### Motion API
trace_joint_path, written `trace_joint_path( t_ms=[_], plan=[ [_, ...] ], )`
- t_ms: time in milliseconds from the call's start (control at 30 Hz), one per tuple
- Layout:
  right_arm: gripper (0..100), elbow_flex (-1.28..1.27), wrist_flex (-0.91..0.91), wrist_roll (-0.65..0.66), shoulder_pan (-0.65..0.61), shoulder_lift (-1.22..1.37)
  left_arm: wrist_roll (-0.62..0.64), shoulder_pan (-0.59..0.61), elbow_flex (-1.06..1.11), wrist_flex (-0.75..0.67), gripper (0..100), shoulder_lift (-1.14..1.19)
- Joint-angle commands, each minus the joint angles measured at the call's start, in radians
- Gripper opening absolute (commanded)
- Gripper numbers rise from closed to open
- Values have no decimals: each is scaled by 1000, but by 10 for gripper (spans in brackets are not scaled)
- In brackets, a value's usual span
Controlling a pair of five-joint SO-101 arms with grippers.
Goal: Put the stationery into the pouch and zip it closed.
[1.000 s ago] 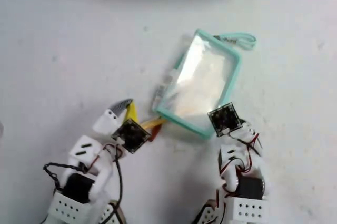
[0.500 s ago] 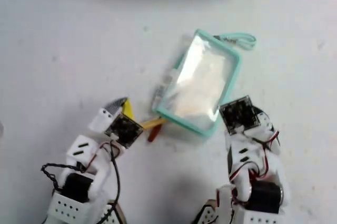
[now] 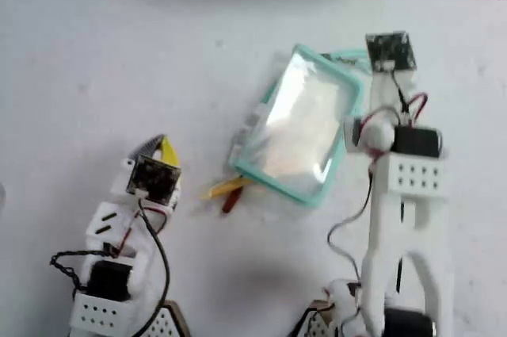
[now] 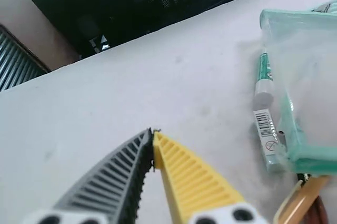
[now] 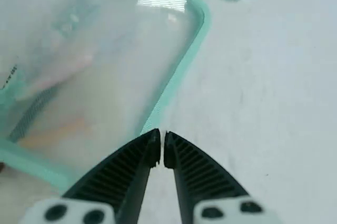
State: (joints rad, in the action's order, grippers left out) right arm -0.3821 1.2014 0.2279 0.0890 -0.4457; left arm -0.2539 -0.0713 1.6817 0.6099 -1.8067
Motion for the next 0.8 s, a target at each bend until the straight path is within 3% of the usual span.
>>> trace_joint_path(
  t_ms=[0,200,300,433,767],
  plan=[
    [18,301,51,-98,-8,219,20,4,-40,-29,24,-18],
    [20,671,68,-273,-8,576,20,2,-38,-34,24,-18],
    [70,832,31,-351,-16,751,20,1,-38,-31,24,-18],
    [163,1023,2,-390,-21,986,20,1,-38,-29,24,-18],
    [173,1611,-76,-486,4,1523,20,1,-38,-28,24,-18]
  ],
)
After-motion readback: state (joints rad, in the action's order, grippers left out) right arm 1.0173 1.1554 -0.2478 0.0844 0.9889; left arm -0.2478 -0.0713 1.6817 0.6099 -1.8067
